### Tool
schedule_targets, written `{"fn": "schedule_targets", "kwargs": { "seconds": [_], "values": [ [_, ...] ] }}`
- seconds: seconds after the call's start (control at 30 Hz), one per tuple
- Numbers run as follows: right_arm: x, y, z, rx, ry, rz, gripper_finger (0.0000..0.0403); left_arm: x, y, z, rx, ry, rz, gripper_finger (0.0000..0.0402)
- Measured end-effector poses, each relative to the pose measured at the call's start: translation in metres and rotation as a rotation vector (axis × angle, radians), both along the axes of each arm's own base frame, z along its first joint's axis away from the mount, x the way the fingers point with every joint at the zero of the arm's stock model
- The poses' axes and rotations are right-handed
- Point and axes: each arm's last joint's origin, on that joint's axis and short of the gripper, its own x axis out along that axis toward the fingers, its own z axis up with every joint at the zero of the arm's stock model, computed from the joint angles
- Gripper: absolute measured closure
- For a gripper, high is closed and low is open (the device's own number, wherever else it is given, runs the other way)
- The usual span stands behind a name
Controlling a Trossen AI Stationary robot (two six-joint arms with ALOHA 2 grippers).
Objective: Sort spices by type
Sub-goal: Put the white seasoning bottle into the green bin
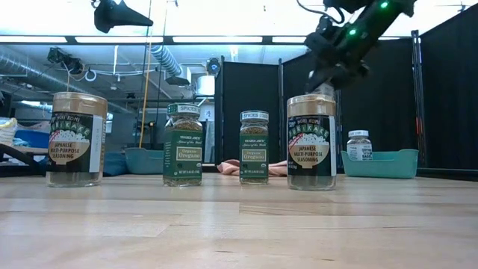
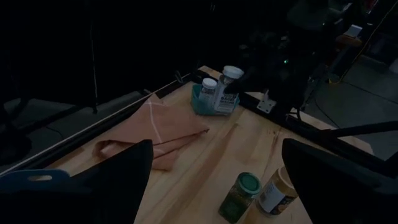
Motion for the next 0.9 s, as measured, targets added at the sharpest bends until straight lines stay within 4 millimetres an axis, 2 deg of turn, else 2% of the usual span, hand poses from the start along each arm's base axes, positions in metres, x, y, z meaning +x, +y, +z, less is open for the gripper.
{"fn": "schedule_targets", "kwargs": {
  "seconds": [0.37,0.9],
  "values": [
    [-0.05,0.009,0.024,-0.037,0.029,-0.096,0.0202,0.0,0.0,0.0,0.0,0.0,0.0,0.0039],
    [-0.101,0.016,0.037,-0.118,0.078,-0.192,0.0202,0.0,0.0,0.0,-0.001,0.0,0.0,0.0039]
  ]
}}
